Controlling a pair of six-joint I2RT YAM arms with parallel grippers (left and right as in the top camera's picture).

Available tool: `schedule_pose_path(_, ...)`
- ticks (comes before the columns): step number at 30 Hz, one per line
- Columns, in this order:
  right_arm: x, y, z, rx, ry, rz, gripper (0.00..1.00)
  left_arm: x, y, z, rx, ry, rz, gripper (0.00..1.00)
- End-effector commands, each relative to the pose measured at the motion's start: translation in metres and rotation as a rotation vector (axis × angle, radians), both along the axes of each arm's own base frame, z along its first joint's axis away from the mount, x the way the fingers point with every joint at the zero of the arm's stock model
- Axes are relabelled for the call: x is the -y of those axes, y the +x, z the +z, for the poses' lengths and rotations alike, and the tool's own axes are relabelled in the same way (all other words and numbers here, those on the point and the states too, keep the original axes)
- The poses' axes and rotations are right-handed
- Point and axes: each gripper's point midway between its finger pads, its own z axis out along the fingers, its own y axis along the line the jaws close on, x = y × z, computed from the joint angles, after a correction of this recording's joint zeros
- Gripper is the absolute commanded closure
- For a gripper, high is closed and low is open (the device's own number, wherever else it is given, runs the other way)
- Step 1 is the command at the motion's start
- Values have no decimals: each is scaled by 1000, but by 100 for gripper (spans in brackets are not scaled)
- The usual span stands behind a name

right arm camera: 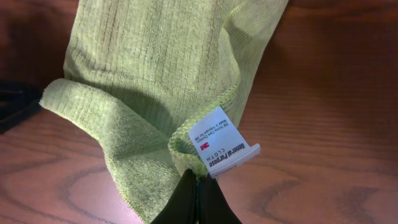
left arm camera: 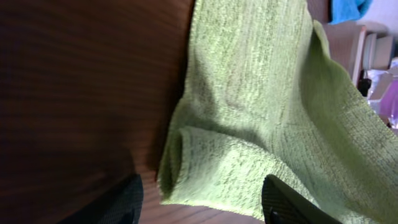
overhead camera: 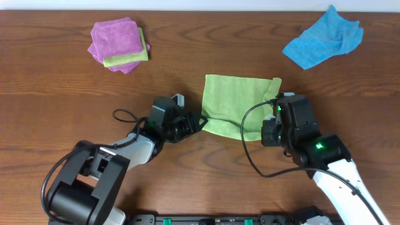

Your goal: Fold the cloth

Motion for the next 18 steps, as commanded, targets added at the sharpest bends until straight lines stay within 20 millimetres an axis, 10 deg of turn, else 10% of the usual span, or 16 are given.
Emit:
schedule_pose_path(1, 2, -1, 1, 2, 11, -18, 99, 4, -3, -5, -20, -5, 0, 38)
schedule_pose_path(18, 3, -2, 0, -5, 8, -18, 98, 12, 2, -7, 10, -21, 0, 59)
